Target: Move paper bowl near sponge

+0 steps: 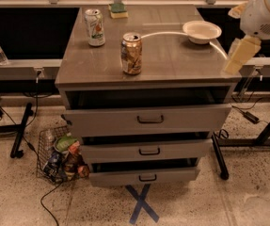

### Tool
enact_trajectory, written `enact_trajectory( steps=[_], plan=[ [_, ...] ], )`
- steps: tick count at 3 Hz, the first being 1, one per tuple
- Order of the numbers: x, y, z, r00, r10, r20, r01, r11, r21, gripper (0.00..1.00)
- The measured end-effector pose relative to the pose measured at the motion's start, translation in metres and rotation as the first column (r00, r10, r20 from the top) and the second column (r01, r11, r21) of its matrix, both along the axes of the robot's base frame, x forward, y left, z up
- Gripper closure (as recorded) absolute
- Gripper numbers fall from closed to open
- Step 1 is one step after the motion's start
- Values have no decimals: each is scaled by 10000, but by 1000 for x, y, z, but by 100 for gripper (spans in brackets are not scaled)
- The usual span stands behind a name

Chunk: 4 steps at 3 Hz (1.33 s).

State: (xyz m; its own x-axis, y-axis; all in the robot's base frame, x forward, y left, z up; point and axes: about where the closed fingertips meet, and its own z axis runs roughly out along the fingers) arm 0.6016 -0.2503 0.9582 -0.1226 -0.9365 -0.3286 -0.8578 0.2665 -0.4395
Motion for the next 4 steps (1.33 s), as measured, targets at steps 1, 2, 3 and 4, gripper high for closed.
enact_trajectory(
  steps=[1,2,3,4],
  plan=[
    [72,4,-4,9936,-195,1112,97,9961,882,0],
    [72,4,-4,9936,-194,1111,96,9961,882,0],
    [78,6,-13,9934,-458,1053,348,9939,1045,0],
    [105,7,-24,9887,-1031,1088,869,9858,1438,0]
  ],
)
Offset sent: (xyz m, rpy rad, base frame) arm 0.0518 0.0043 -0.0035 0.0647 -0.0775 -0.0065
